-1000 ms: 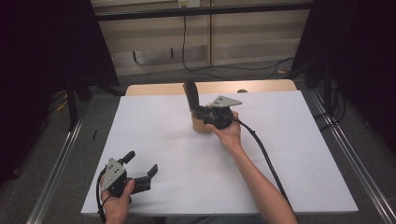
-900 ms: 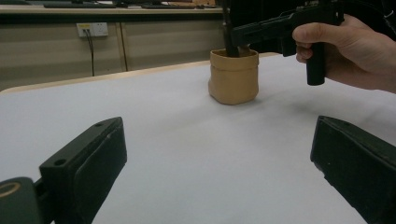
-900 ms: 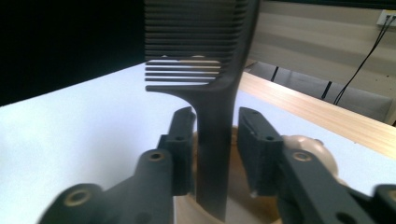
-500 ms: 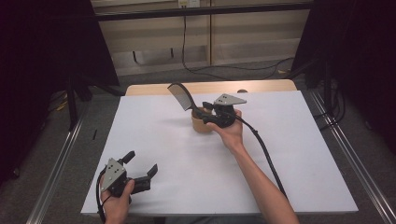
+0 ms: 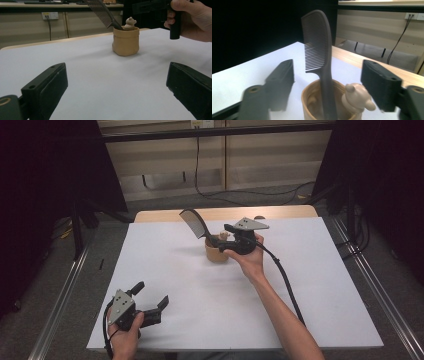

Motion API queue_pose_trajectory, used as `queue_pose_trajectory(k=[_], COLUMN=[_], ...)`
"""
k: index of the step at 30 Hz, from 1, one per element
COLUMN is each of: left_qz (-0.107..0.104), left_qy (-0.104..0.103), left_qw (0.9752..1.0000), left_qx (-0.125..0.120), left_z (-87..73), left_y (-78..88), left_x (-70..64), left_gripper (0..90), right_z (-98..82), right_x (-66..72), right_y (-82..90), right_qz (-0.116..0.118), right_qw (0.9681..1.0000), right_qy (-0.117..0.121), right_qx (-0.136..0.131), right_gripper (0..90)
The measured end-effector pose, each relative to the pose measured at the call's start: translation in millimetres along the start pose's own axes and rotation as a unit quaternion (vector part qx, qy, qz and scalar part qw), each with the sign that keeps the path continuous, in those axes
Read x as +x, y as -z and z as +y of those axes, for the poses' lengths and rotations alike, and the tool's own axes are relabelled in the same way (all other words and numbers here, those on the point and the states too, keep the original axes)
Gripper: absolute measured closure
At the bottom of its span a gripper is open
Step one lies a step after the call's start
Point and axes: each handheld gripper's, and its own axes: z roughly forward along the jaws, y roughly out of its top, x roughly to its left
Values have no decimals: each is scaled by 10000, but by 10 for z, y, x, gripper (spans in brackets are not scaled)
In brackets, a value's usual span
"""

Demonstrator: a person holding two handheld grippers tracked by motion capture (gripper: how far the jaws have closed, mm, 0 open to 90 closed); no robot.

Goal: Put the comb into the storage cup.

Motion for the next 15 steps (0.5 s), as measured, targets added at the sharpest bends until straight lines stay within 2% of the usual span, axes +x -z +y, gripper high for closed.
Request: queue_pose_trajectory(k=[15], left_qz=[58], left_qy=[46], left_qw=[9999], left_qx=[70], left_z=[-18], left_y=[-40], left_x=[20], left_gripper=[37], right_z=[35], right_x=[-73], right_y=[99], right_qz=[-227], right_qw=[9996], right_qy=[-150], right_qx=[-15], right_gripper=[96])
